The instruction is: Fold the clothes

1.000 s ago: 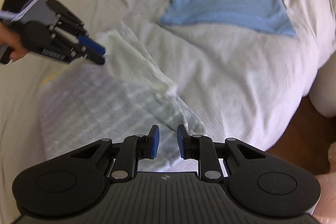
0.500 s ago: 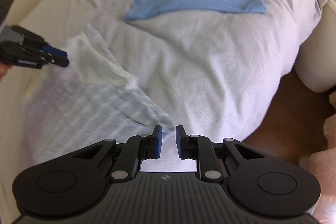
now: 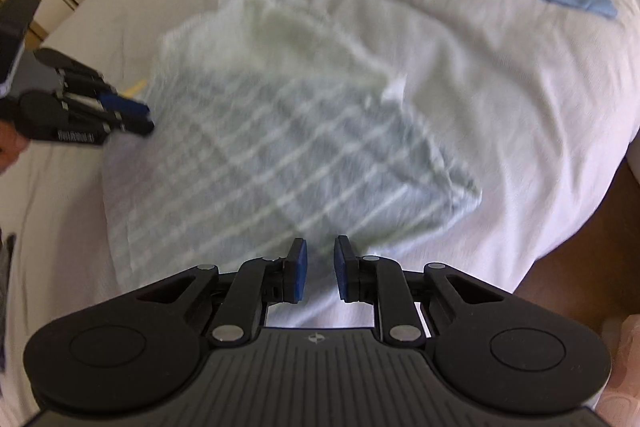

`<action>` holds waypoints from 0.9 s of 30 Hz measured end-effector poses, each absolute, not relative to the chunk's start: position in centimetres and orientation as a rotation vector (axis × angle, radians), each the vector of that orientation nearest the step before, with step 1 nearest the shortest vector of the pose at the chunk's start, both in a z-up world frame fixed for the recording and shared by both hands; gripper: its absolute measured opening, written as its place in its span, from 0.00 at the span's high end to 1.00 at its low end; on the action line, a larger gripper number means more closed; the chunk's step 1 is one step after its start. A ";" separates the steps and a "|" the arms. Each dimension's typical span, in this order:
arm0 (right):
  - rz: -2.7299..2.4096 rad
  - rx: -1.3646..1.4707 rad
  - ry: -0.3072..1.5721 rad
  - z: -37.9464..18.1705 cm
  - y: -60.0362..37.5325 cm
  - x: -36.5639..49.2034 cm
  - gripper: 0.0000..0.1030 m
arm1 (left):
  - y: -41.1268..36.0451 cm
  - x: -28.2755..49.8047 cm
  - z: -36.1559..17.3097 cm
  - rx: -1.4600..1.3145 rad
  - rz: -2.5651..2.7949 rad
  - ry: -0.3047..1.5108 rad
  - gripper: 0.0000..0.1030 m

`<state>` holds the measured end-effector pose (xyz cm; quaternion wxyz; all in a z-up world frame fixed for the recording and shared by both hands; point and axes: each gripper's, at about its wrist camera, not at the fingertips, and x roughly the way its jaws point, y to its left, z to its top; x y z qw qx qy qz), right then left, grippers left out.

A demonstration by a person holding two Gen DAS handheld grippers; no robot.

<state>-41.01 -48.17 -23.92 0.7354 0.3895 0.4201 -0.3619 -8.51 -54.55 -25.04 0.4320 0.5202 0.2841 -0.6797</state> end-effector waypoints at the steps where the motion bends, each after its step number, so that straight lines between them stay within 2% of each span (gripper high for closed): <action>1: -0.801 0.845 0.932 -24.0 -47.7 -41.1 0.81 | -54.3 -8.0 -25.0 1.286 -1.687 0.704 0.81; 11: -0.869 0.783 0.848 -20.2 -43.3 -38.5 0.79 | -49.9 -5.2 -23.1 1.210 -1.706 0.621 0.83; 16: -0.857 0.845 0.856 -22.3 -40.4 -35.6 0.79 | -49.7 -4.6 -24.7 1.186 -1.725 0.617 0.82; 22: -0.905 0.831 0.904 -23.7 -37.4 -36.2 0.79 | -49.1 -4.1 -25.5 1.160 -1.753 0.589 0.81; 25: -0.948 0.825 0.910 -23.5 -36.8 -36.4 0.74 | -48.6 -4.3 -25.0 1.170 -1.759 0.550 0.81; 27: -0.984 0.806 0.920 -23.2 -36.6 -36.3 0.66 | -47.9 -4.4 -24.3 1.182 -1.773 0.517 0.81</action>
